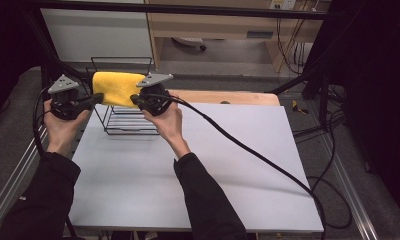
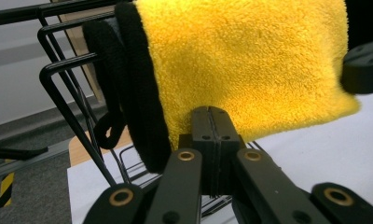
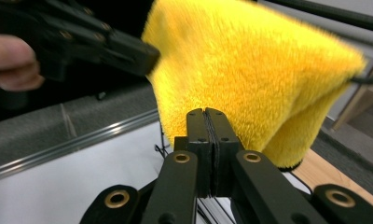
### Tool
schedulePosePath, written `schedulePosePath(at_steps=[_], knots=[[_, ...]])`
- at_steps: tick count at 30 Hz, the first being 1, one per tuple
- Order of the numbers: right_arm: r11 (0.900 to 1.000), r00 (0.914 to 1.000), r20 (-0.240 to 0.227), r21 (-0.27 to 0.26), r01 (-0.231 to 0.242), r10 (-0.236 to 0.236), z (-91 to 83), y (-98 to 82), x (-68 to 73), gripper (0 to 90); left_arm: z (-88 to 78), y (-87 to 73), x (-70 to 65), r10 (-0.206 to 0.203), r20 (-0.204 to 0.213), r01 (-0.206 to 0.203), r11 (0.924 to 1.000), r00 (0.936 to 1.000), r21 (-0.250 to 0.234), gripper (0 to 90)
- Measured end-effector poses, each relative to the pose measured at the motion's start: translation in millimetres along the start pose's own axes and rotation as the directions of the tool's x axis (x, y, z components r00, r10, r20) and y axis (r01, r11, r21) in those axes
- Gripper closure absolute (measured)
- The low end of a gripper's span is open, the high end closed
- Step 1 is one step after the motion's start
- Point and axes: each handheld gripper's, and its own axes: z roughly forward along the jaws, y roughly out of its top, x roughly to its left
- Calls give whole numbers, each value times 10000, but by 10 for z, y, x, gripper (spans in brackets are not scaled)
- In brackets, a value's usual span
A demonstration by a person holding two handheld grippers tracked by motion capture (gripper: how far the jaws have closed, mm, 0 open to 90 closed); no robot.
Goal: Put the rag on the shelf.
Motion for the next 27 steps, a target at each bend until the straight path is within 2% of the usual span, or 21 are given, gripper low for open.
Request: schedulePosePath(at_steps=[5,8,12,18,24,27], knots=[[9999,9990,445,142,-49,43,106,-76,-53,891,72,-31,33,-247,-21,247,9997,9997,36,899],[10000,9991,414,95,-27,23,115,-77,-55,875,87,-43,49,-423,77,424,9991,9991,-34,899],[10000,9997,258,8,41,-41,42,-50,-31,844,34,-58,35,-386,199,387,9992,9991,-62,891],[9999,10000,13,-83,73,-73,-164,-52,11,743,-80,-134,-17,-351,406,344,9992,9986,183,757],[9999,9999,132,128,74,-75,-393,-140,-2,608,-137,-277,-102,-286,445,263,9983,9986,513,611],[9997,9997,188,190,-159,156,-506,-227,-34,521,-135,-367,-154,-217,580,178,9976,9981,662,533]])
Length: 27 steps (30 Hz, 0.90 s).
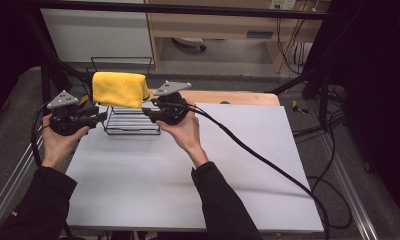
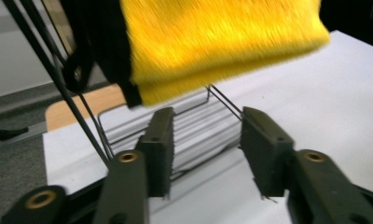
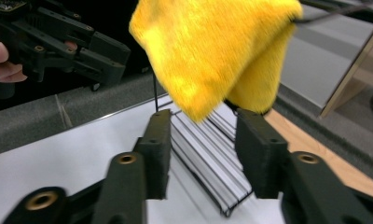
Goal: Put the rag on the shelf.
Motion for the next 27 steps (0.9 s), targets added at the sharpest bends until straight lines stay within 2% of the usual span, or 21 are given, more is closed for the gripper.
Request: schedulePosePath(at_steps=[4,7,12,15,20,27], knots=[[9997,9995,238,131,-220,217,-146,-152,-73,386,51,-137,-80,135,192,-139,9997,9997,209,424],[9983,9979,372,250,-536,526,-262,-274,-149,315,109,-249,-141,106,323,-114,9996,9994,259,359],[9952,9941,749,532,-825,784,-466,-470,-277,192,214,-416,-259,172,587,-198,9988,9981,443,254],[9941,9914,960,539,-944,890,-605,-587,-349,151,269,-512,-333,174,652,-206,9986,9977,489,200],[9899,9859,1108,529,-1318,1254,-817,-811,-467,90,361,-659,-451,223,738,-290,9954,9970,914,113],[9816,9778,1292,749,-1756,1650,-1074,-1201,-586,51,416,-860,-569,2,1039,-115,9940,9946,1090,75]])
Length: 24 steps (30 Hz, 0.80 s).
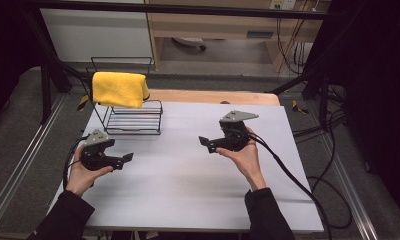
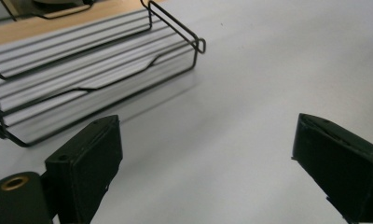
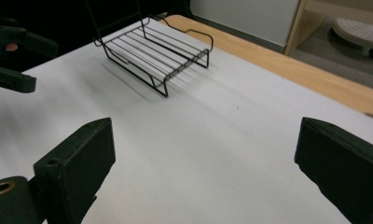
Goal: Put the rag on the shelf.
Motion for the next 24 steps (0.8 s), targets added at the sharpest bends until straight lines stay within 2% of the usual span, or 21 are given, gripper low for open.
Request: schedulePosePath(at_steps=[4,10,15,24], knots=[[9994,9994,-16,60,-355,355,-99,-251,-108,43,32,-104,-50,-51,166,50,10000,9998,33,73],[9973,9977,221,348,-653,646,-220,-627,-243,34,70,-245,-113,76,296,-79,9999,9995,102,79],[9948,9963,389,645,-789,765,-320,-917,-340,28,92,-314,-140,103,342,-111,9996,9994,243,78],[9862,9891,661,926,-1373,1315,-539,-1350,-510,24,113,-396,-147,251,342,-265,9987,9991,427,80]])
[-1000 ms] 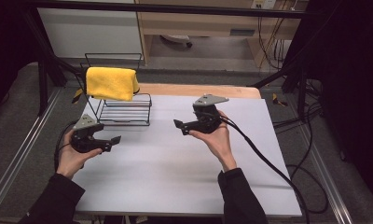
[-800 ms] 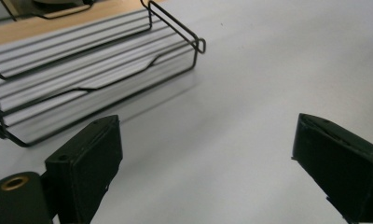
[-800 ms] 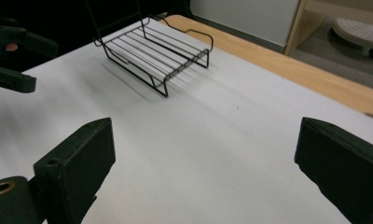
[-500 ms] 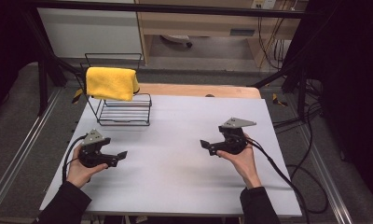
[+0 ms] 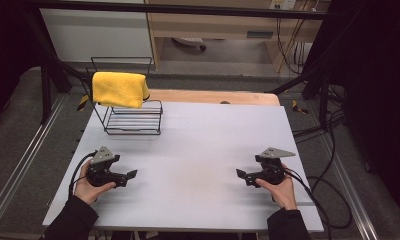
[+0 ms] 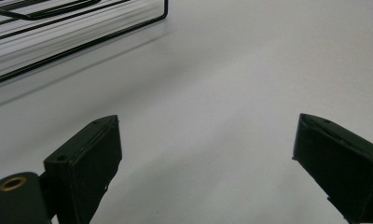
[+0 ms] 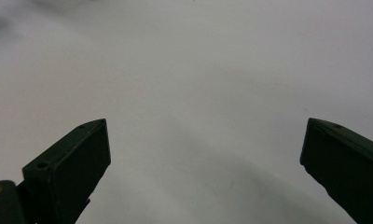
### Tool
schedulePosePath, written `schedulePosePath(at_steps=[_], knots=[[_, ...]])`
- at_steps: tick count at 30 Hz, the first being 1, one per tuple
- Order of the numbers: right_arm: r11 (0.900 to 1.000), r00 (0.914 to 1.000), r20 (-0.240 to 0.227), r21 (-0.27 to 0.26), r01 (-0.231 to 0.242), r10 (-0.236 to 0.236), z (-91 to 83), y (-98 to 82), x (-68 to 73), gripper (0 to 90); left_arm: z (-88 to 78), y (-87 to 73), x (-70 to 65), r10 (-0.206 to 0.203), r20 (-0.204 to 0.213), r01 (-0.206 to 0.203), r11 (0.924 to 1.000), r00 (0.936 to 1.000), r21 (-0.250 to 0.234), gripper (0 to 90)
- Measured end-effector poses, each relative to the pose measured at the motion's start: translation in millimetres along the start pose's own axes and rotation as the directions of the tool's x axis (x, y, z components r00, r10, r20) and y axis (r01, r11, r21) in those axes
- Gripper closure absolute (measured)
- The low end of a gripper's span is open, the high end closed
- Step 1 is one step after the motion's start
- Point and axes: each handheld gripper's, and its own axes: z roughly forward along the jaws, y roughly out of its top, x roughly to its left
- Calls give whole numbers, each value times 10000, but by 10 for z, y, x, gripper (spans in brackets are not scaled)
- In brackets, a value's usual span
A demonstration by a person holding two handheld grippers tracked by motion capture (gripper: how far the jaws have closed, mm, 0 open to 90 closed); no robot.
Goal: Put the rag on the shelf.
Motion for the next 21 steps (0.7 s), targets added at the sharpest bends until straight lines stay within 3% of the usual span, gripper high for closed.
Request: schedulePosePath(at_steps=[8,21], knots=[[9994,9996,99,-250,-259,261,-134,-207,-121,23,23,-44,-19,170,55,-171,9998,9998,111,76],[9992,9994,41,-217,-336,337,-191,-314,-118,20,28,-75,-27,247,10,-248,9995,9997,187,72]])
